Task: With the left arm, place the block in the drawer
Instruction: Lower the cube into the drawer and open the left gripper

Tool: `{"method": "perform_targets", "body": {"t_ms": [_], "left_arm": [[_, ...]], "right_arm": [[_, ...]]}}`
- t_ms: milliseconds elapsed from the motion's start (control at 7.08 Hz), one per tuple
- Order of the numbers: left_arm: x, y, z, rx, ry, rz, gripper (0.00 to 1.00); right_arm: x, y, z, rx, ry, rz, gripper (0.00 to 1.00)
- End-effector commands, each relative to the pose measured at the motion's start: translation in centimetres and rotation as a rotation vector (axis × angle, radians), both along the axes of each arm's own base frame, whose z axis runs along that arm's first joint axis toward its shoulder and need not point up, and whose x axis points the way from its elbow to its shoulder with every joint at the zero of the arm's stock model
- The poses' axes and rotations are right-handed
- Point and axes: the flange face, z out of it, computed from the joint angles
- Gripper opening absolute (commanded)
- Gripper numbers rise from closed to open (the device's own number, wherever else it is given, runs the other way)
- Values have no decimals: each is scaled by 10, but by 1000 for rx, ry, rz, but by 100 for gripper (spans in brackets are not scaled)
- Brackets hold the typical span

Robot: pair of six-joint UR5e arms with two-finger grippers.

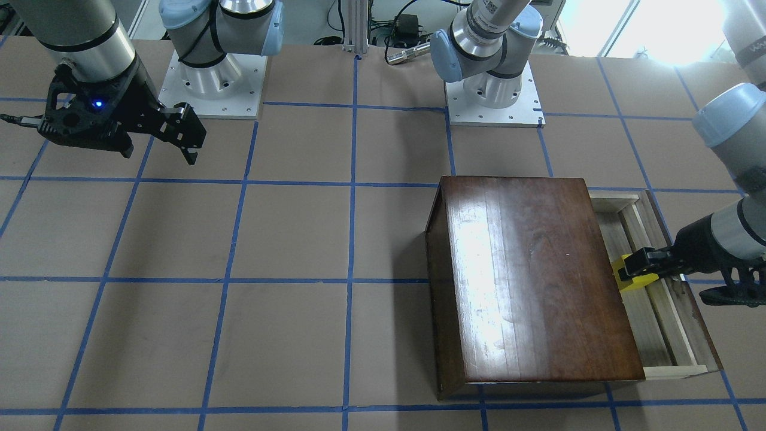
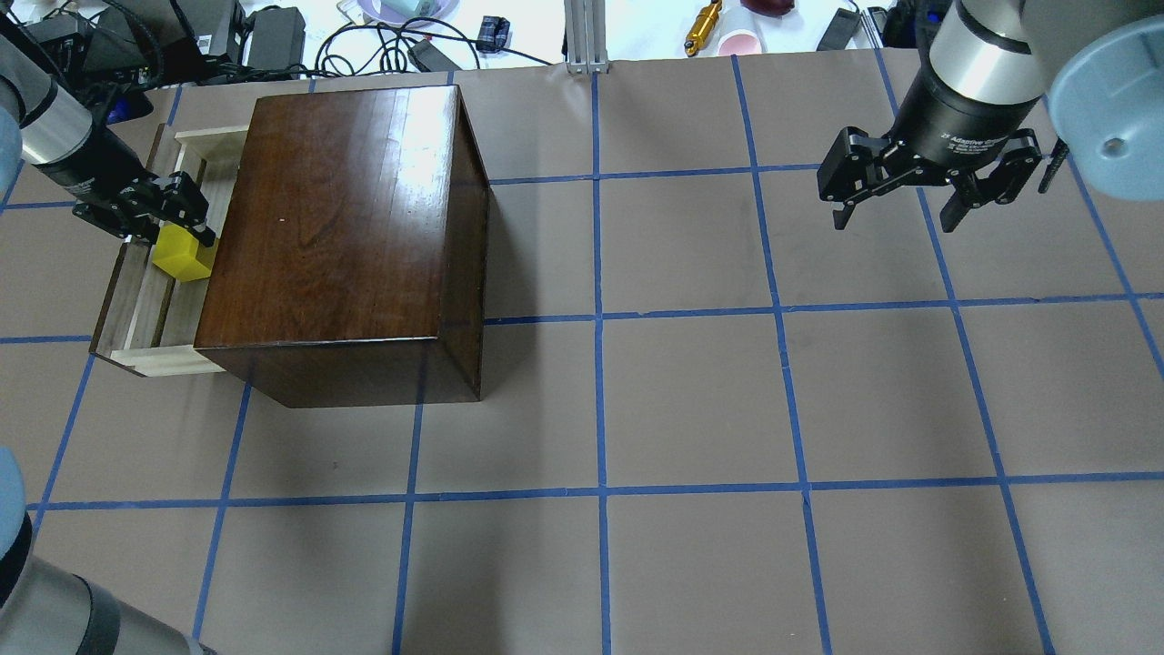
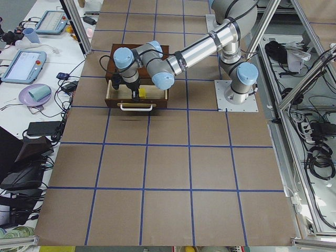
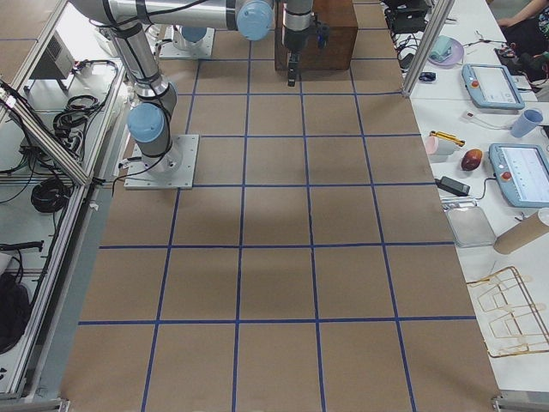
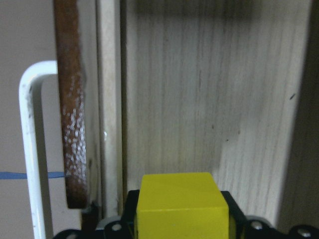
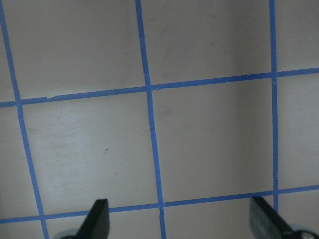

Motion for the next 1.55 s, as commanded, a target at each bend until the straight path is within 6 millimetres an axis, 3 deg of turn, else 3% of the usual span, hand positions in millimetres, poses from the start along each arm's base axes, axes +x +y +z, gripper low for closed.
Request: {"method": "perform_targets", "body": {"t_ms": [0,424,847,1130,1412], "left_arm": [[0,0,10,-18,-5,6,91],[-12,10,53,-66,-35,-1,92],[-31,39,112,-81,-42,-7,92],[-67,59,151,-101,-66,-37,92],[-84,82,185,-124,-73,-31,94]], "right_arm": [[0,0,0,0,0,0,100],[0,0,0,0,0,0,100],[0,0,0,0,0,0,100],[0,0,0,0,0,0,100],[0,0,0,0,0,0,100]]}}
